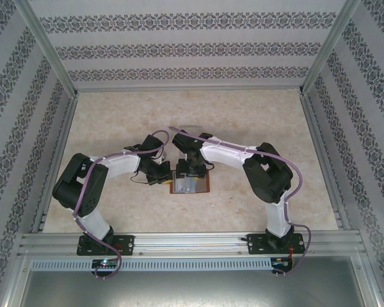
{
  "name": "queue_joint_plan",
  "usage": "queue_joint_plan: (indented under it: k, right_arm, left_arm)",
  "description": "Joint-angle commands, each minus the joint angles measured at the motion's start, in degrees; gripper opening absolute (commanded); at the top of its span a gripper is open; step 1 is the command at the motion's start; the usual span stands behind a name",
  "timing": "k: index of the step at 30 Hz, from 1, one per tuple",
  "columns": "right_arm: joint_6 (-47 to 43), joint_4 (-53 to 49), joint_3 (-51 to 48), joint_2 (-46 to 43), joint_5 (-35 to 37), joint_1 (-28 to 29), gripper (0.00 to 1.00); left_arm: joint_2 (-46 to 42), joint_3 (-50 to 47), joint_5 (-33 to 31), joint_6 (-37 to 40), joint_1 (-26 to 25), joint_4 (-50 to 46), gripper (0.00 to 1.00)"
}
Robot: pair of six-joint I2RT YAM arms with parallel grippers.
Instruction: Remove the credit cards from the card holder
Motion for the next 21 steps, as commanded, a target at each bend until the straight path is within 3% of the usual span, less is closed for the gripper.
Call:
queue_joint_plan:
  k: [1, 13, 21]
  right_arm:
    - [-0.9, -3.9, 1.0, -0.5, 3.3, 0.7, 0.57]
    - [-0.9, -3.8, 0.0, -2.5, 2.6, 0.7, 0.51]
    - [-1.0, -3.7, -0.1, -4.6, 1.7, 0.7, 0.29]
  left_arm:
    - [1.8, 0.1, -0.3, -0.2, -0.7, 0.2, 0.00]
    - [1.9, 0.3, -0.3, -0.2, -0.7, -0.1, 0.00]
    - [2.0, 0.5, -0.4, -0.2, -0.7, -0.2, 0.00]
